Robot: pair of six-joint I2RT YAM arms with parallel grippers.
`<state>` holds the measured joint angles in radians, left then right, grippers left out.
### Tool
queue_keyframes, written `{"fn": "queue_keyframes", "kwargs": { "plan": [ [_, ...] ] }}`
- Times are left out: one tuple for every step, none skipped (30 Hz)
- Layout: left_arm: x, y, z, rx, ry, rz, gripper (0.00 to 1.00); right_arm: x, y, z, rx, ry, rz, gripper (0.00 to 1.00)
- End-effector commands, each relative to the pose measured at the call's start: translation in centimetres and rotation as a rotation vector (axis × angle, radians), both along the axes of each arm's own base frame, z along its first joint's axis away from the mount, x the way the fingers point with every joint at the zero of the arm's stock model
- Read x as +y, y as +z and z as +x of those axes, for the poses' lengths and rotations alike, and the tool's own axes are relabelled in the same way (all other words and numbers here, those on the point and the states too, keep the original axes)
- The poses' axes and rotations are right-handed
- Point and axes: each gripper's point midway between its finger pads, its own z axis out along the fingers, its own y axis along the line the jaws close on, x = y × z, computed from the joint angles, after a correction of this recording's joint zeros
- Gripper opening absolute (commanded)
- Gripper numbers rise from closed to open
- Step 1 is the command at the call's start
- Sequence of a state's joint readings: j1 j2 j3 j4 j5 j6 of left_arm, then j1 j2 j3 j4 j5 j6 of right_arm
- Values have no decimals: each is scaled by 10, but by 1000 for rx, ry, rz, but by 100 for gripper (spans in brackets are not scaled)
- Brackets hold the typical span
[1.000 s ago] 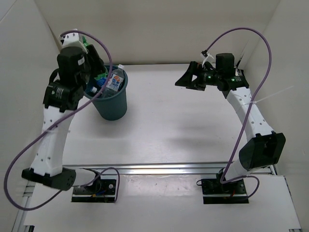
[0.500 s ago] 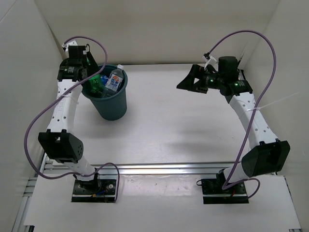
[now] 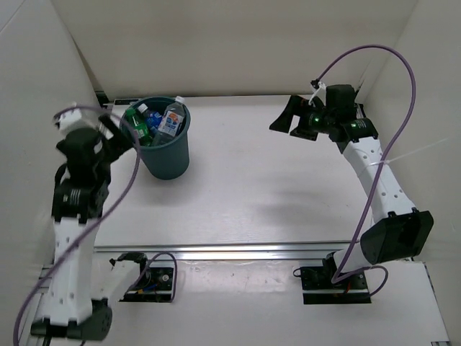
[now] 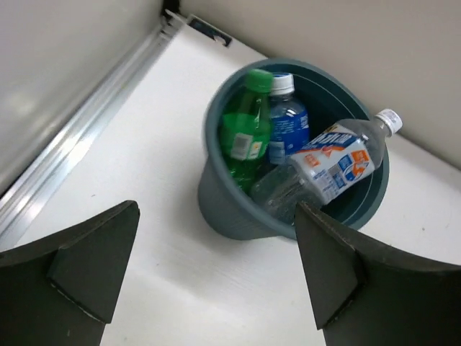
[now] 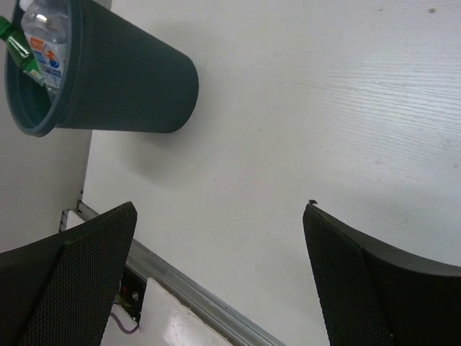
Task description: Put the plastic bottles in the bin
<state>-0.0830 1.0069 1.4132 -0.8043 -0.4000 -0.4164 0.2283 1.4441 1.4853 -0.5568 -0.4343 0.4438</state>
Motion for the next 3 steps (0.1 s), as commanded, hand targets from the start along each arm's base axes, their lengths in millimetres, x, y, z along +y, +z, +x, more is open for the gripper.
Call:
{"fn": "queue_keyframes", "kwargs": {
  "plan": [
    [16,-10,-43,-43,65,30,99,-12,10,16,-17,-85,-38,100],
    [20,-15,-51,-48,83,36,99,-14,12,22,-11,-113,-46,100],
    [24,-27,-69,-60,100,40,99,-25,7,31,14,-189,-92,100]
  ]
}}
